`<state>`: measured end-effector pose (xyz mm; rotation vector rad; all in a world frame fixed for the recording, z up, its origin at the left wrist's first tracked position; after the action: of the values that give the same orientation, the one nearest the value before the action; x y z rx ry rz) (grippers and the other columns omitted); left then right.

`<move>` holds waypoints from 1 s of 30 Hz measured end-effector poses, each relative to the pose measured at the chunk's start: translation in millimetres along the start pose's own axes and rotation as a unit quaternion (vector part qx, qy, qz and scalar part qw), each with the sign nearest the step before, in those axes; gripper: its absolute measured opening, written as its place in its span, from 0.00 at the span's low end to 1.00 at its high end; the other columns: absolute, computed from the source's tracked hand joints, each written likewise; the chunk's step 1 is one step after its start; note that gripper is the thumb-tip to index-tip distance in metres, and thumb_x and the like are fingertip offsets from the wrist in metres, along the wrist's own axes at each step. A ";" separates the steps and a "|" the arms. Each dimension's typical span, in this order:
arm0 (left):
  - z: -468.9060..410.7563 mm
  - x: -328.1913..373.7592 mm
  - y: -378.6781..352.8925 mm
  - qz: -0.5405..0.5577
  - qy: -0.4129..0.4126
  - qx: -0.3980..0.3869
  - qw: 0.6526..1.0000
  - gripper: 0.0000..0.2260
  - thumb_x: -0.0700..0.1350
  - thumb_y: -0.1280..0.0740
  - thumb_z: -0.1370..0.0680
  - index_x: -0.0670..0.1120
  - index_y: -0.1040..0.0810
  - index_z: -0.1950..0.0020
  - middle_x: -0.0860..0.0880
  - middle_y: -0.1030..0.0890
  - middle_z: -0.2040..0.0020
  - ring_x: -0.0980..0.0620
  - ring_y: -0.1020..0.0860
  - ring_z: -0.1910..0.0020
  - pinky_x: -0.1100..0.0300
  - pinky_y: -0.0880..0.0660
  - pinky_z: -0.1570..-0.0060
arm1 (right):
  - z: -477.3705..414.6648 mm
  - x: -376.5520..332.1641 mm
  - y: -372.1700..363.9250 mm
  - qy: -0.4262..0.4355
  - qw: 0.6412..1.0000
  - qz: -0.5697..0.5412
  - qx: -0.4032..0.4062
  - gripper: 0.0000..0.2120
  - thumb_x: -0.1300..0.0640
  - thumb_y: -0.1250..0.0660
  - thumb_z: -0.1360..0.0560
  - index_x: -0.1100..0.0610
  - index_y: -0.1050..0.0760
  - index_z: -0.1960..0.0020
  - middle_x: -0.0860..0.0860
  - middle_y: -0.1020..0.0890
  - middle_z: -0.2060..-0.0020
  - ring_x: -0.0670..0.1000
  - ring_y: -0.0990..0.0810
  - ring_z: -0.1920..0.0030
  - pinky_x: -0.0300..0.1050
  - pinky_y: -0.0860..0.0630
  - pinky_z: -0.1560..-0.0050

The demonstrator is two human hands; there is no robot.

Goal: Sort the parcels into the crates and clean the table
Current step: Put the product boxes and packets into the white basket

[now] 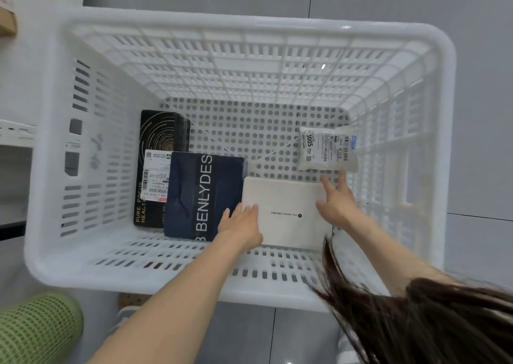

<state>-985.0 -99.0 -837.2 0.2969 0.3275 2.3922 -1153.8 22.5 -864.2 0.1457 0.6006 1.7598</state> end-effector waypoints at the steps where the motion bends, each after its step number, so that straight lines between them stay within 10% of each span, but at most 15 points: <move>1: 8.6 -6.1 -4.9 0.006 0.002 0.005 1.000 0.33 0.41 0.43 0.22 0.45 0.58 0.22 0.48 0.54 0.22 0.49 0.57 0.23 0.50 0.57 0.25 | 9.9 -3.3 2.3 0.017 1.000 -0.002 0.022 0.32 0.59 0.45 0.21 0.47 0.57 0.22 0.51 0.66 0.24 0.57 0.56 0.23 0.54 0.44 0.26; 20: 329.0 -20.6 198.7 -0.032 -0.075 0.291 0.953 0.28 0.55 0.55 0.17 0.47 0.66 0.24 0.50 0.64 0.23 0.53 0.59 0.24 0.50 0.62 0.26 | 299.0 -157.0 189.9 0.177 0.962 0.022 0.205 0.29 0.54 0.45 0.19 0.52 0.54 0.22 0.51 0.57 0.22 0.53 0.53 0.23 0.52 0.47 0.25; 30: 553.2 -20.7 242.7 -0.075 0.042 0.462 0.883 0.27 0.57 0.57 0.18 0.48 0.65 0.24 0.49 0.65 0.23 0.50 0.65 0.24 0.45 0.65 0.28 | 480.5 -250.7 299.5 0.349 0.891 0.140 0.253 0.29 0.52 0.44 0.19 0.53 0.53 0.22 0.53 0.54 0.22 0.54 0.53 0.23 0.49 0.48 0.25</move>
<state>-952.9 -204.5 -243.0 0.5623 1.4761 1.9322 -1150.0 -106.4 -258.6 -0.0582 1.6335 1.8812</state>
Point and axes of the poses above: each hand's wrist, its own z-axis away from the middle knuckle, its own y-axis out of the back of the hand, x = y × z, the point moved 3 cm from there along -z, towards the middle knuckle
